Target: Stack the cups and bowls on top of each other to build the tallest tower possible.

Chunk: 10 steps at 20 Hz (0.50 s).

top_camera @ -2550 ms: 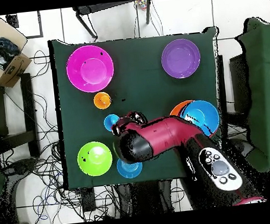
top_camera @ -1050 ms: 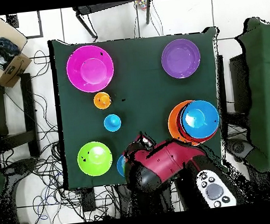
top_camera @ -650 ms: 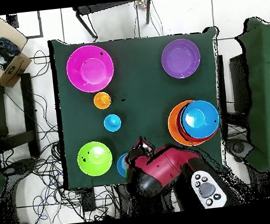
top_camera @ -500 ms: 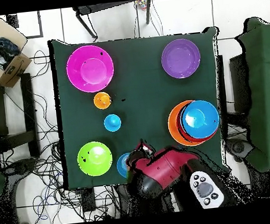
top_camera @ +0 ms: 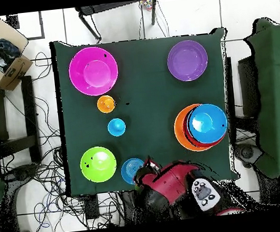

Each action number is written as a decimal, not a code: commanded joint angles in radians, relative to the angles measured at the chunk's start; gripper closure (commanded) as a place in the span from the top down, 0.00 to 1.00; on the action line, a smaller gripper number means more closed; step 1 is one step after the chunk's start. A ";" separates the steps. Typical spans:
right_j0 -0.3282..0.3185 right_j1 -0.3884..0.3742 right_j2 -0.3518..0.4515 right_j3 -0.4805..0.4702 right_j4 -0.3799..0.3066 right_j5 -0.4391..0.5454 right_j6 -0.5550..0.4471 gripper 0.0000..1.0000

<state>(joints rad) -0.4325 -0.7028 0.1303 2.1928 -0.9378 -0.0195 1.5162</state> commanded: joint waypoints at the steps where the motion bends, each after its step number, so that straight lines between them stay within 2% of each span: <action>1: 0.075 0.149 -0.086 -0.146 -0.036 -0.115 0.129 1.00; 6: 0.068 0.162 -0.085 -0.167 -0.024 -0.142 0.108 1.00; 10: 0.016 0.149 -0.043 -0.172 -0.030 -0.132 0.097 1.00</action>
<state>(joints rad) -0.3934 -0.5933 0.0435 2.1522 -0.9370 -0.1179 1.5162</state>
